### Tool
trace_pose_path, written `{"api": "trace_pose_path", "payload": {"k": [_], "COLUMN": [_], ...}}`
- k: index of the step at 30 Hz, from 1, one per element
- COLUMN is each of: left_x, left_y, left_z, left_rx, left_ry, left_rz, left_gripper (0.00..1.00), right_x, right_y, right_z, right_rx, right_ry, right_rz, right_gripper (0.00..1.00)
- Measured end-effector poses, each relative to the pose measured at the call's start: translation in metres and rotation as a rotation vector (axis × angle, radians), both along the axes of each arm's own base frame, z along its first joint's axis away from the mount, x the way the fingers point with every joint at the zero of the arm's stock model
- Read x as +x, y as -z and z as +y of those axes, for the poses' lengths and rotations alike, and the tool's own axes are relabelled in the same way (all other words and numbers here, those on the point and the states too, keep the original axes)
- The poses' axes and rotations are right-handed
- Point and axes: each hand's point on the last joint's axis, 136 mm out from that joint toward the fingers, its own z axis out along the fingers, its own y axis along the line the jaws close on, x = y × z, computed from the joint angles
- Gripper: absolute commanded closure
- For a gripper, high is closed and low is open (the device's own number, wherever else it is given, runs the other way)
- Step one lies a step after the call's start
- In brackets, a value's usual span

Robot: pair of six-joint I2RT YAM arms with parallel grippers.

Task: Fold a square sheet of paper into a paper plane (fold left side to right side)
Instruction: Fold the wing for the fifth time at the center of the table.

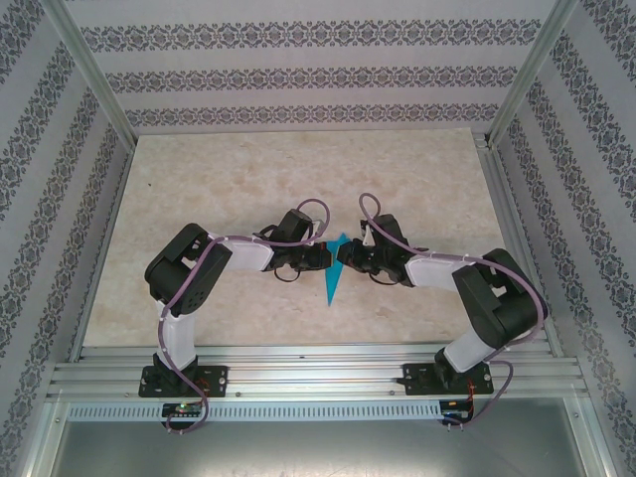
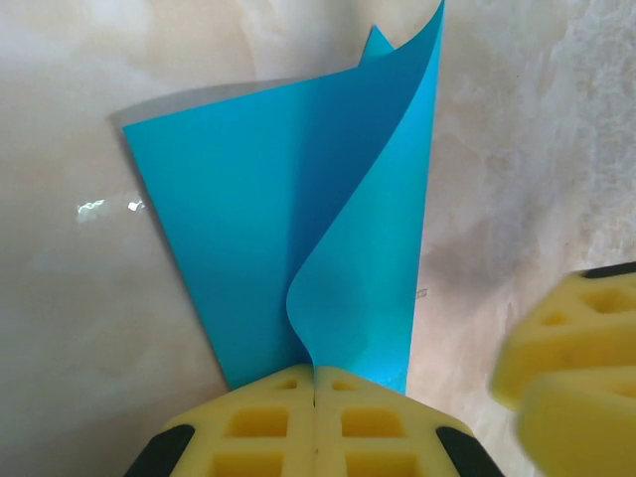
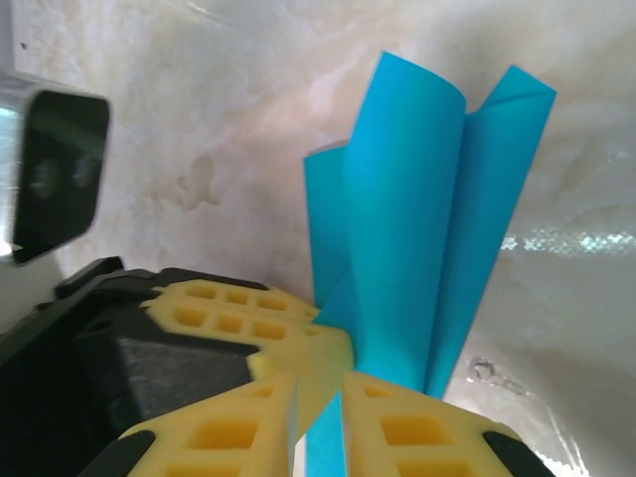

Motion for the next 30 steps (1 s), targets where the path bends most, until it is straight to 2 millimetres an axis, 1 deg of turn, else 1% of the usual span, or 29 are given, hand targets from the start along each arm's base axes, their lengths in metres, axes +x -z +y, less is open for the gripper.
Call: {"api": "trace_pose_path", "payload": {"k": [6, 13, 19, 24, 26, 28, 30], "left_x": [0.000, 0.000, 0.001, 0.001, 0.001, 0.002, 0.002], "left_y": [0.000, 0.000, 0.000, -0.001, -0.002, -0.004, -0.007], "left_z": [0.000, 0.000, -0.001, 0.000, 0.000, 0.005, 0.014], "left_rx": [0.000, 0.000, 0.000, 0.002, 0.007, 0.034, 0.076], "left_ry": [0.000, 0.001, 0.002, 0.004, 0.006, -0.003, -0.018], "left_rz": [0.000, 0.000, -0.002, -0.007, -0.017, -0.028, -0.043], "left_gripper": [1.00, 1.00, 1.00, 0.87, 0.84, 0.79, 0.74], "right_x": [0.005, 0.002, 0.004, 0.004, 0.004, 0.004, 0.005], "right_y": [0.012, 0.028, 0.030, 0.031, 0.031, 0.032, 0.032], "right_z": [0.003, 0.001, 0.001, 0.000, 0.000, -0.001, -0.001], "right_rx": [-0.003, -0.024, -0.033, -0.060, -0.069, -0.080, -0.087], "right_ry": [0.012, 0.020, 0.023, 0.028, 0.030, 0.032, 0.033], "right_rz": [0.033, 0.075, 0.083, 0.094, 0.097, 0.099, 0.101], "right_gripper": [0.82, 0.83, 0.83, 0.83, 0.83, 0.83, 0.83]}}
